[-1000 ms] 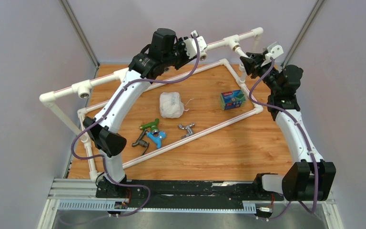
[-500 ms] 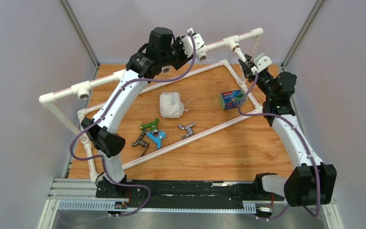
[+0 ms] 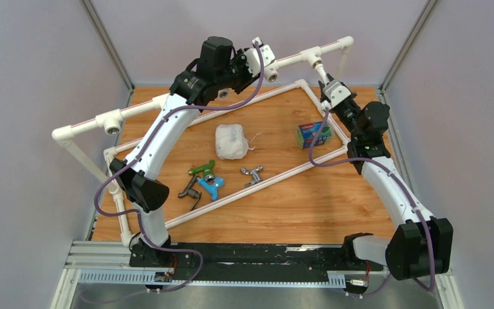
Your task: Install the water faucets
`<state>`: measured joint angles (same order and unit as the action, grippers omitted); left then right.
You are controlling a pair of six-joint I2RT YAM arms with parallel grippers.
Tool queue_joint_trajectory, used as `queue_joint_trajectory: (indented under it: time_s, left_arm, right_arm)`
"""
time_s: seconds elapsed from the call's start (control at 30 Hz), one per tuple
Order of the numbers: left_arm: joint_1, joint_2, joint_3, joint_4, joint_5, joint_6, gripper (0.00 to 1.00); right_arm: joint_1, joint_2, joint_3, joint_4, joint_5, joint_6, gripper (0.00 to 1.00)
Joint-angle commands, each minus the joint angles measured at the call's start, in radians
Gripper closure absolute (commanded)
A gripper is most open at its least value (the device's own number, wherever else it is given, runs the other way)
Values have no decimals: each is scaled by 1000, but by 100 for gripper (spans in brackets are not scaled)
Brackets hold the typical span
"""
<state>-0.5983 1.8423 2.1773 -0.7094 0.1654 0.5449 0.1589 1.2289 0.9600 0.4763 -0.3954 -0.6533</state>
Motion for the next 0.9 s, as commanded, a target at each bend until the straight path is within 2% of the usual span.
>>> queue_joint_trajectory:
  time_s: [0.0, 0.5, 0.87]
  left_arm:
    - [-55, -34, -16, -165, 115, -128, 100]
    - [-75, -43, -39, -165, 94, -103, 100]
    - [-80, -45, -39, -159, 100, -102, 100]
  right_arm:
    - [-2, 72, -30, -16, -14, 119, 100]
    - [-84, 153, 14, 103, -69, 621, 100]
    - [-101, 193, 33, 151, -42, 1016, 100]
